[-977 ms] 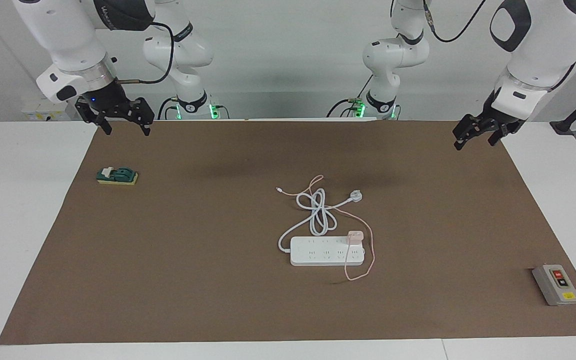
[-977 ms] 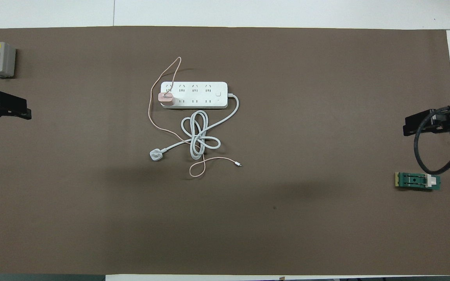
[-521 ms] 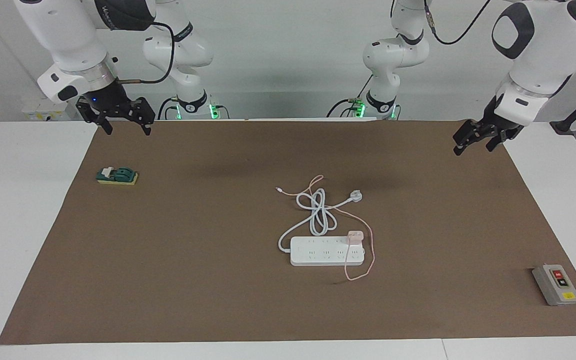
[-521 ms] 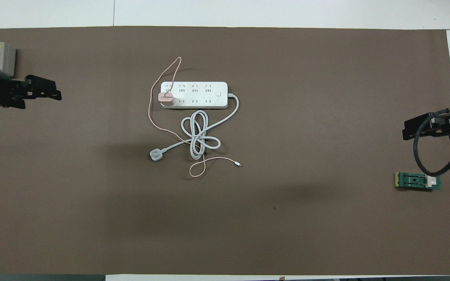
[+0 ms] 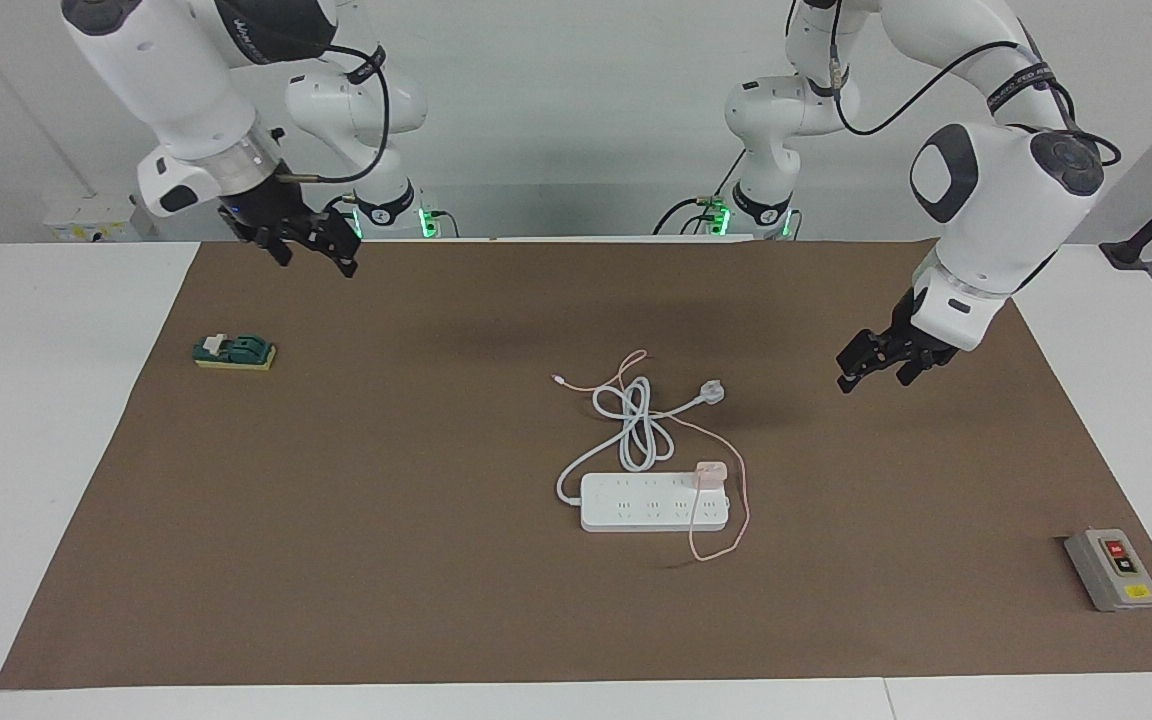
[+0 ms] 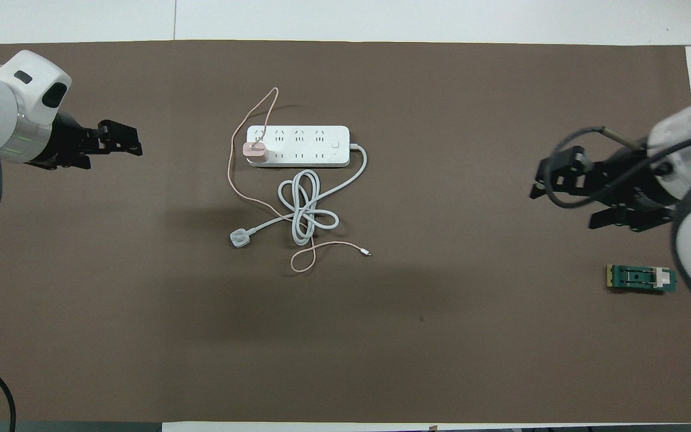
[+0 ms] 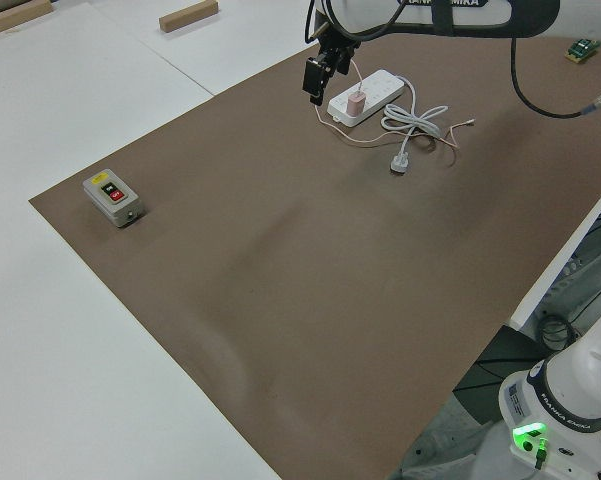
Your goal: Unplug charger and place it aside
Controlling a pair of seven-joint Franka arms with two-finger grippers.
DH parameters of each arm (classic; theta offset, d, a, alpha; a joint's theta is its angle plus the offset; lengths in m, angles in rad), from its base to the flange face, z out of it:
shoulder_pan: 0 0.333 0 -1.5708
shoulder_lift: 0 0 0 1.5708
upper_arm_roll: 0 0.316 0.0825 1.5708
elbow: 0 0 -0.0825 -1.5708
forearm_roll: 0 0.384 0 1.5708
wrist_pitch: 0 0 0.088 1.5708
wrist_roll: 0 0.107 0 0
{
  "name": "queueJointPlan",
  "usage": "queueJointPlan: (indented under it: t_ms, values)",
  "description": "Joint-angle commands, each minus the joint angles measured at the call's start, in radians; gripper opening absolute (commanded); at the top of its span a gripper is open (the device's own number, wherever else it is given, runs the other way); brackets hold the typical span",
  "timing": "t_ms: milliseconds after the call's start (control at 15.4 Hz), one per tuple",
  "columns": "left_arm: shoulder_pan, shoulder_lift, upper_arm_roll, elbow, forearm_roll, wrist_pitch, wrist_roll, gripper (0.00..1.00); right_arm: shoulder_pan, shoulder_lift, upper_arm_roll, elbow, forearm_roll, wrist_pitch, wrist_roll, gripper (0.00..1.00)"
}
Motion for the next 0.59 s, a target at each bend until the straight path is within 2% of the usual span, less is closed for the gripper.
queueJointPlan:
  t_ms: [0, 65, 130, 260, 326, 521]
  values:
    - [0.009, -0.045, 0.007, -0.054, -0.044, 0.049, -0.011, 1.00, 0.056, 0.116, 0.000, 0.009, 0.141, 0.115, 0.261, 1.00]
    - [0.009, -0.045, 0.007, -0.052, -0.047, 0.056, -0.013, 1.00, 0.073, 0.148, 0.000, 0.012, 0.195, 0.158, 0.347, 1.00]
    - [0.018, -0.047, 0.010, -0.049, -0.101, 0.050, -0.017, 1.00, 0.099, 0.181, 0.000, 0.016, 0.256, 0.206, 0.454, 1.00]
    - [0.124, -0.063, 0.009, -0.055, -0.341, 0.005, -0.005, 1.00, 0.164, 0.243, -0.002, 0.031, 0.323, 0.298, 0.624, 1.00]
    - [0.123, -0.070, 0.007, -0.061, -0.362, 0.004, -0.005, 1.00, 0.170, 0.276, 0.000, 0.042, 0.347, 0.315, 0.675, 1.00]
    - [0.109, -0.068, 0.003, -0.040, -0.365, 0.007, -0.005, 1.00, 0.201, 0.432, -0.002, 0.159, 0.421, 0.352, 0.760, 1.00]
